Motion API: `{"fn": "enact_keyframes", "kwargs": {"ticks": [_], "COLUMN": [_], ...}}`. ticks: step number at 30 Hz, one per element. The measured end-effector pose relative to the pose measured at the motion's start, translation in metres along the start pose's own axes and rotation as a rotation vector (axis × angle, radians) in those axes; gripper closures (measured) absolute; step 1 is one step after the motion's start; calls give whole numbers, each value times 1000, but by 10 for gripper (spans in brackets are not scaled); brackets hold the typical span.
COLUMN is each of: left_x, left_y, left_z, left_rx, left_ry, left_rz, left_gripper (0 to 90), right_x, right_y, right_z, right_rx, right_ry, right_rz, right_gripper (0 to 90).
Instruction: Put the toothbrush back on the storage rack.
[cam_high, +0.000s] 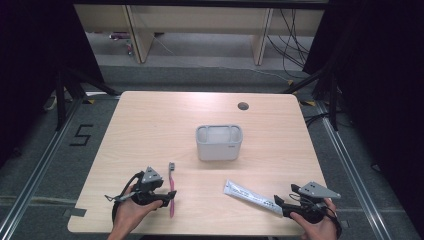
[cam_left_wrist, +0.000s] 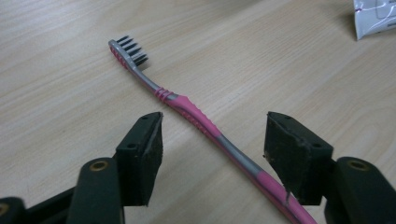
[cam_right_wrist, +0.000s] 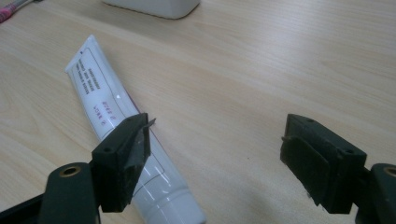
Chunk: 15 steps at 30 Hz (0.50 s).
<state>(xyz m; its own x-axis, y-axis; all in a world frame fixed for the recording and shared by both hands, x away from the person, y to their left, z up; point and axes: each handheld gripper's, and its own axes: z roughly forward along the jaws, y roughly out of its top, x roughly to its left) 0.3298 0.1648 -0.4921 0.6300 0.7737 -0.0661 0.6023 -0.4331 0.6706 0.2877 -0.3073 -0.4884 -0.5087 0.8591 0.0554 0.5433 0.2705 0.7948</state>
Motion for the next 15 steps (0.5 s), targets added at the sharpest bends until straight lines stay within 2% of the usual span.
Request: {"fn": "enact_keyframes", "kwargs": {"ticks": [5, 9, 11, 12, 13, 14, 15], "left_x": [1, 1, 0, -1, -1, 1, 0], "left_y": [6, 8, 10, 11, 12, 13, 13], "left_z": [9, 16, 17, 18, 19, 18, 21], "left_rx": [27, 48, 66, 57, 61, 85, 67], "left_ry": [12, 7, 6, 11, 16, 18, 16], "left_rz": [17, 3, 24, 16, 25, 49, 25], "left_gripper": [487, 531, 546, 554, 558, 559, 560], "right_x": [0, 0, 0, 0, 0, 0, 0], "right_y": [0, 0, 0, 0, 0, 0, 0], "right_z": [0, -1, -1, -1, -1, -1, 0], "right_rx": [0, 0, 2, -2, -6, -6, -3], "right_ry": [1, -3, -1, 1, 4, 4, 3], "right_rz": [-1, -11, -9, -8, 0, 0, -2], "right_gripper": [244, 245, 246, 246, 246, 246, 246]}}
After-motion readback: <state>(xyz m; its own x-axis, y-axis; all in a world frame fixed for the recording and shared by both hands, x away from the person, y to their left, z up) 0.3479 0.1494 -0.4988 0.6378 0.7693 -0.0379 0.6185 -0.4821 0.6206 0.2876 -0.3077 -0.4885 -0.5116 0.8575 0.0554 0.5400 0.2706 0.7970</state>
